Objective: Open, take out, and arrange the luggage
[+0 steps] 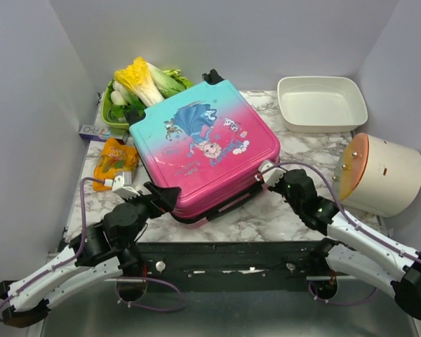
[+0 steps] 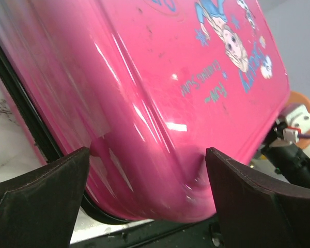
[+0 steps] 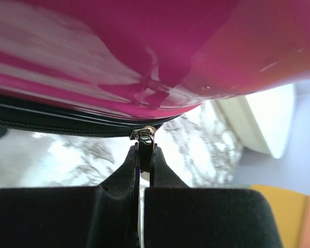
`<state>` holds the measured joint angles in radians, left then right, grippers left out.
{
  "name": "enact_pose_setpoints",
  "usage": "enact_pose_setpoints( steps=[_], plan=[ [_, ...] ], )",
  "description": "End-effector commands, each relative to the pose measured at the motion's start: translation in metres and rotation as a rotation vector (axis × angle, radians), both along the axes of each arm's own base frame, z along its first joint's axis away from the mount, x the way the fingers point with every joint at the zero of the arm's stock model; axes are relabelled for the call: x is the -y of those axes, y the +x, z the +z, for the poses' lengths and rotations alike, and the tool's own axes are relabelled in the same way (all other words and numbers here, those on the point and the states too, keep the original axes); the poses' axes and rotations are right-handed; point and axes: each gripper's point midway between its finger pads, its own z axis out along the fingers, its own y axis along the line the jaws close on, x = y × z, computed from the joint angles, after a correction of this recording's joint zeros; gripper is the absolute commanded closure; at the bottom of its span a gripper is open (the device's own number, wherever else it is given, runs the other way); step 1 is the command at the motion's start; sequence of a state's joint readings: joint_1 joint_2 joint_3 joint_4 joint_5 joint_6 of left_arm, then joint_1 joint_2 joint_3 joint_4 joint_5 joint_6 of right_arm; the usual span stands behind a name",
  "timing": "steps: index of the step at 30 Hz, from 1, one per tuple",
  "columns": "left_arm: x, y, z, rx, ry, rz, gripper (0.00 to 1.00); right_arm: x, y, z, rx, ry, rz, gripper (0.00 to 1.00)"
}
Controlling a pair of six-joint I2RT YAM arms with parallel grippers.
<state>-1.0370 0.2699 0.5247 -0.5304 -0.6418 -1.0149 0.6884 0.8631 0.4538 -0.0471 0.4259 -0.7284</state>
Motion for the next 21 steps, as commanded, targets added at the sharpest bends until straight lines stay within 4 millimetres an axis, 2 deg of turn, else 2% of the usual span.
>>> enact_pose_setpoints(
  steps=[1,2,3,4,5,7,8,11,13,14,15,16,17,19,20,21],
  plan=[
    [-0.004,-0.015,0.017,0.009,-0.003,-0.07,0.01,-0.042,-0.007,0.025,-0.102,0.324,0.013,0.99],
    [-0.008,-0.014,0.023,0.016,-0.005,-0.054,0.01,-0.055,-0.023,0.014,-0.231,0.411,0.028,0.99],
    [-0.013,-0.015,0.03,0.022,-0.008,-0.044,0.01,-0.064,-0.031,0.014,-0.291,0.467,0.044,0.99],
    [-0.013,-0.015,0.032,0.023,-0.011,-0.045,0.01,-0.075,-0.037,0.023,-0.339,0.53,0.07,0.99],
    [-0.012,-0.016,0.032,0.02,-0.007,-0.051,0.01,-0.092,-0.06,0.014,-0.496,0.607,0.106,0.99],
    [-0.009,-0.017,0.029,0.012,-0.004,-0.066,0.01,-0.104,-0.072,0.02,-0.589,0.677,0.117,0.99],
    [-0.008,-0.017,0.027,0.005,0.008,-0.067,0.01,-0.107,-0.087,0.016,-0.686,0.714,0.098,0.99],
    [-0.005,-0.019,0.013,-0.036,0.037,-0.084,0.01,-0.103,-0.102,0.014,-0.784,0.719,0.038,0.99],
    [-0.004,-0.02,-0.005,-0.077,0.056,-0.077,0.01,-0.097,-0.103,0.006,-0.794,0.713,-0.011,0.99],
    [-0.009,-0.018,-0.01,-0.087,0.057,-0.045,0.01,-0.089,-0.096,0.004,-0.755,0.718,-0.087,0.99],
    [-0.014,-0.018,-0.024,-0.113,0.078,-0.019,0.01,-0.087,-0.093,0.004,-0.742,0.714,-0.1,0.99],
    [-0.017,-0.016,-0.027,-0.118,0.07,0.004,0.01,-0.086,-0.091,0.006,-0.73,0.71,-0.098,0.99],
    [-0.021,-0.014,-0.028,-0.107,0.07,0.028,0.01,-0.088,-0.086,0.011,-0.698,0.703,-0.066,0.99],
    [-0.017,-0.012,-0.031,-0.092,0.063,0.02,0.01,-0.092,-0.084,0.018,-0.653,0.713,0.002,0.99],
    [-0.013,-0.012,-0.029,-0.085,0.049,0.007,0.01,-0.105,-0.081,0.03,-0.615,0.737,0.115,0.99],
    [-0.004,-0.011,-0.029,-0.074,0.026,-0.021,0.01,-0.11,-0.087,0.024,-0.62,0.739,0.178,0.99]
  ],
)
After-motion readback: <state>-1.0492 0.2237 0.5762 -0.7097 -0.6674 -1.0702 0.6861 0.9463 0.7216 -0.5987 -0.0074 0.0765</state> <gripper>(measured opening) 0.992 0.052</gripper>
